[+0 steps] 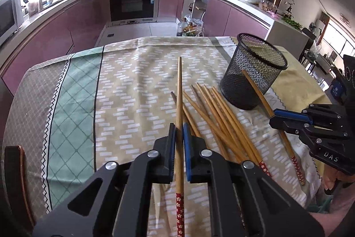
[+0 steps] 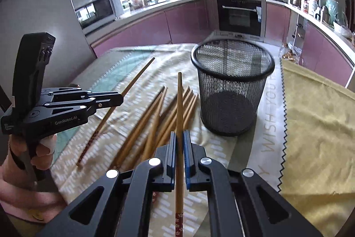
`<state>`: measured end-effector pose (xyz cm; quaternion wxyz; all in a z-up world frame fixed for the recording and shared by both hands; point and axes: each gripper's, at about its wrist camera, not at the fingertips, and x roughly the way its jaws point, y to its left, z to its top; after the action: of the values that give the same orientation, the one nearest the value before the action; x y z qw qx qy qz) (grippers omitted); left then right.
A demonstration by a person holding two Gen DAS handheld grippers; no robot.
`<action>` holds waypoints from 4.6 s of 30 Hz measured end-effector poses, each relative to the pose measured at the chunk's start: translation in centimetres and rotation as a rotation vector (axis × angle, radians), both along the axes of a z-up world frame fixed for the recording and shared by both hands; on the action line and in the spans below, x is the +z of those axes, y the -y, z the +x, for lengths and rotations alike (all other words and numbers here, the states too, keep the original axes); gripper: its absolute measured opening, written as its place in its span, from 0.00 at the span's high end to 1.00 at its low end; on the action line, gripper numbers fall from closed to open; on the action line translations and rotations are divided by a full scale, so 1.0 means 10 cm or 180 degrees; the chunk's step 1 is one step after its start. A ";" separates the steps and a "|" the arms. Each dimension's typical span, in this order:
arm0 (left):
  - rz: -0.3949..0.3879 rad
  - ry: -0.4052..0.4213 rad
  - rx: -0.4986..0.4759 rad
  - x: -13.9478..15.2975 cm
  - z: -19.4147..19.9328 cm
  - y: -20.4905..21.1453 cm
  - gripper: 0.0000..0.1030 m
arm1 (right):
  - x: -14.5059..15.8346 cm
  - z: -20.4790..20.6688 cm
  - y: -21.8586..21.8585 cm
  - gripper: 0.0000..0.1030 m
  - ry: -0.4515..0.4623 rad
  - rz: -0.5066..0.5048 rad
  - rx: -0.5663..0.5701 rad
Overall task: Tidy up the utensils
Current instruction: 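Lift the chopstick upright with the left gripper while the right gripper lowers its chopstick into the mesh cup, then open the left gripper while the right gripper opens, releasing both chopsticks into the cup, then grasp a chopstick from the pile with the right gripper while the left gripper grasps another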
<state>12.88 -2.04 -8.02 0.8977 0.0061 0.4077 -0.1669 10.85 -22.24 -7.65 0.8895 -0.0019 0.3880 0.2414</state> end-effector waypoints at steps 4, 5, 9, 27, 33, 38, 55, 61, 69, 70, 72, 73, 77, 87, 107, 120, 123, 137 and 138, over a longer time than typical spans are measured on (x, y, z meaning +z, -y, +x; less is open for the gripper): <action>-0.0146 0.0174 -0.0111 0.27 -0.11 -0.01 0.93 | 0.21 -0.06 0.09 0.95 0.0172 0.0170 -0.0010; -0.0181 0.0230 -0.0147 0.36 -0.14 0.00 0.93 | 0.27 -0.08 0.12 0.95 0.0227 0.0219 -0.0019; -0.0320 0.0394 -0.0270 0.63 -0.24 0.02 0.93 | 0.44 -0.11 0.23 0.95 0.0377 0.0350 -0.0066; -0.0810 0.1020 -0.0540 1.67 -0.06 0.33 0.93 | 1.38 0.23 0.62 0.95 0.1013 0.0679 -0.0219; -0.0857 0.1016 -0.0578 1.76 0.11 0.56 0.93 | 1.48 0.41 0.71 0.95 0.1117 0.0698 -0.0320; -0.0650 0.0880 -0.0645 1.56 0.27 0.83 0.93 | 1.32 0.61 0.65 0.95 0.0990 0.0500 -0.0364; -0.0292 0.0329 -0.0641 0.71 0.84 1.02 0.92 | 0.73 1.12 0.34 0.94 0.0108 0.0212 -0.0257; -0.0279 0.0310 -0.0596 0.68 0.90 1.02 0.89 | 0.70 1.16 0.33 0.91 0.0106 0.0217 -0.0367; -0.0260 0.0581 -0.0366 0.76 0.68 0.78 0.60 | 0.74 1.05 0.41 0.72 0.0268 0.0334 -0.0512; -0.0252 0.0624 -0.0331 0.78 0.65 0.73 0.59 | 0.76 1.01 0.42 0.72 0.0306 0.0347 -0.0519; -0.0234 0.0690 -0.0276 0.80 0.56 0.63 0.54 | 0.81 0.90 0.43 0.71 0.0381 0.0371 -0.0502; -0.0219 0.0716 -0.0252 0.80 0.51 0.58 0.54 | 0.83 0.83 0.42 0.71 0.0421 0.0386 -0.0462; -0.0124 0.0740 -0.0179 0.73 0.32 0.38 0.52 | 0.90 0.49 0.33 0.68 0.0589 0.0361 -0.0205; 0.0092 0.0311 -0.0197 0.18 0.05 0.08 0.50 | 0.41 0.22 -0.12 0.68 0.0184 0.0107 0.0306; 0.0213 -0.0080 -0.0298 -0.32 -0.08 0.11 0.51 | -0.33 0.27 -0.61 0.83 -0.0329 -0.0274 0.0332; 0.0162 -0.0215 -0.0370 -0.41 0.01 0.16 0.61 | -0.35 0.28 -0.36 0.93 -0.0497 0.0039 0.0138; 0.0166 -0.0219 -0.0391 -0.41 0.02 0.19 0.64 | -0.35 0.28 -0.28 0.94 -0.0542 0.0167 0.0089; 0.0245 -0.0273 -0.0424 -0.39 0.03 0.15 0.79 | -0.41 0.17 0.05 0.94 -0.0603 0.0217 -0.0107; 0.0244 -0.0277 -0.0422 -0.39 0.03 0.14 0.79 | -0.41 0.18 0.06 0.94 -0.0601 0.0205 -0.0119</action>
<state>13.20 -3.48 -11.96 0.8652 0.0602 0.4512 -0.2104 12.61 -22.84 -11.78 0.8529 0.0567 0.4621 0.2363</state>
